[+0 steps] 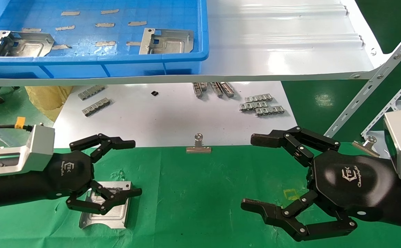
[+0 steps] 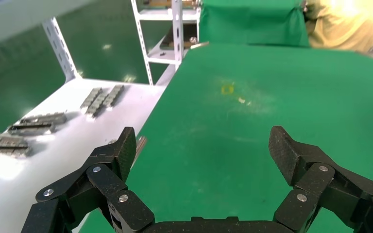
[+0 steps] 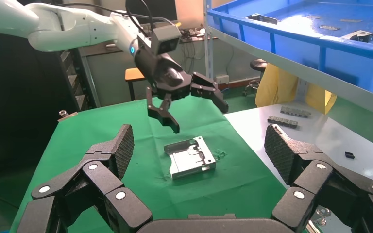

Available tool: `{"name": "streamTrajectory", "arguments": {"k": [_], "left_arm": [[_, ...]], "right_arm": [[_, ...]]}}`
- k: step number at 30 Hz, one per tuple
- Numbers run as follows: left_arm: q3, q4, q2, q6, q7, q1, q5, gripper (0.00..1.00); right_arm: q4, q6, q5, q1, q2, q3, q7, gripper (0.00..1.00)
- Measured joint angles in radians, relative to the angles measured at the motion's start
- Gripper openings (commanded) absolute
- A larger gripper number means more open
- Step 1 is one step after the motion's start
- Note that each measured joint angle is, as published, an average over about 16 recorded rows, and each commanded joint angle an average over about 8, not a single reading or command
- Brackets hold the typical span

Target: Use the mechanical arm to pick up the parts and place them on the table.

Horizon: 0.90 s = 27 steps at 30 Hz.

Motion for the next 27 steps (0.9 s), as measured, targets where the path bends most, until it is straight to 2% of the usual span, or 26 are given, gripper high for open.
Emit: {"name": "streamTrajectory", "arguments": {"k": [27], "left_arm": [[-0.241, -0.469, -0.103, -0.050, -0.332, 0.215, -0.115, 1.00]], "right_arm": [[0.000, 0.000, 0.000, 0.000, 0.000, 0.000, 0.000, 1.00]]}}
